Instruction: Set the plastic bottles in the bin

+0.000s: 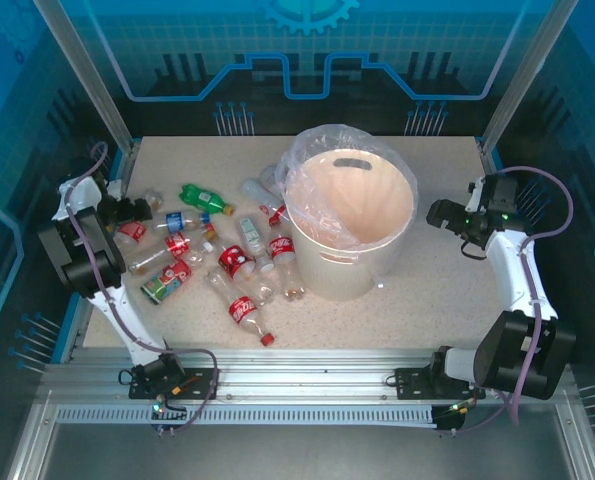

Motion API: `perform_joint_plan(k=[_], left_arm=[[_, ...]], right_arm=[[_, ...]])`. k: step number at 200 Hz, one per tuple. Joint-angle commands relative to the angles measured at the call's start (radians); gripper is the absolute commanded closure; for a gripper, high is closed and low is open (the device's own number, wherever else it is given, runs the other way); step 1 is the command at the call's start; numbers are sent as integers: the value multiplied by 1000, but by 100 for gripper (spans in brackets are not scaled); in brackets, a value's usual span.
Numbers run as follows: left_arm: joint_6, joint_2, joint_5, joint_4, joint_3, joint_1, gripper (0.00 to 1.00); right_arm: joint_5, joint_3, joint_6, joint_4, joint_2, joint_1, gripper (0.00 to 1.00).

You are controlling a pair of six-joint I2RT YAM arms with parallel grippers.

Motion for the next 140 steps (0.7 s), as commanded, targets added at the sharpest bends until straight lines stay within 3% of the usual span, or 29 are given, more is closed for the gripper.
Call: perform_joint_plan(k=[1,97,140], left_arm=[[31,25,-3,-35,15,-2,1],[1,76,-52,-48,4,-33,19],[-20,25,-61,-62,0,-46,27]], right_arm=[[-11,-9,19,-1,-9,-5,0],[-38,-20,21,34,-9,9,0],[-31,0,3,15,-27,10,0]])
